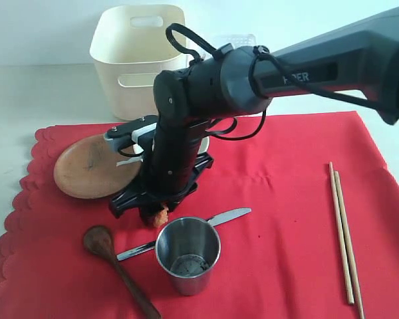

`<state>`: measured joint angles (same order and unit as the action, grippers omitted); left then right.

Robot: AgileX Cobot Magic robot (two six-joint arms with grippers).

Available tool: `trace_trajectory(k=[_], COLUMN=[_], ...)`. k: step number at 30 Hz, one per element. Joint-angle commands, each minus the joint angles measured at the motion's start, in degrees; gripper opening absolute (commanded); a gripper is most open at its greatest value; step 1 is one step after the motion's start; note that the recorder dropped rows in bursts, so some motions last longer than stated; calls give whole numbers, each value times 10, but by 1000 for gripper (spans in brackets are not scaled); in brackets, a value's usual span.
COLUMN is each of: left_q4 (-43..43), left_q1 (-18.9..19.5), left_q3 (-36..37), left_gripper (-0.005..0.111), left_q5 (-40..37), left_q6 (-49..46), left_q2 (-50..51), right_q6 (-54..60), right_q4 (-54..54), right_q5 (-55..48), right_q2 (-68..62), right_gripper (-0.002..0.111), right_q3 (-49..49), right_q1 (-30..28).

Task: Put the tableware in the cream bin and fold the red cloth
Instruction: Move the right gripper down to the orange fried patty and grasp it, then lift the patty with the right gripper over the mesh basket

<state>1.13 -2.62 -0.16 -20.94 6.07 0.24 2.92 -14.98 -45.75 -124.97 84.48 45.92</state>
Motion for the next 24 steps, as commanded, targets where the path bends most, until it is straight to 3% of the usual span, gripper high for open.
trace_trajectory(k=[1,8,24], left_q4=[3,3,3], left_q1=[2,2,2], left_q3=[2,2,2], left_gripper=[0,0,0], left_q5=[6,6,6], left_q6=[2,2,2], left_q2=[-2,-2,-2], right_q6=[-11,-11,42], right_q4=[6,4,-68], right_q5=[1,-7,-23], right_q2=[-1,8,79], right_gripper=[26,0,0], right_q3=[-2,-2,-1], right_q1=[1,1,1])
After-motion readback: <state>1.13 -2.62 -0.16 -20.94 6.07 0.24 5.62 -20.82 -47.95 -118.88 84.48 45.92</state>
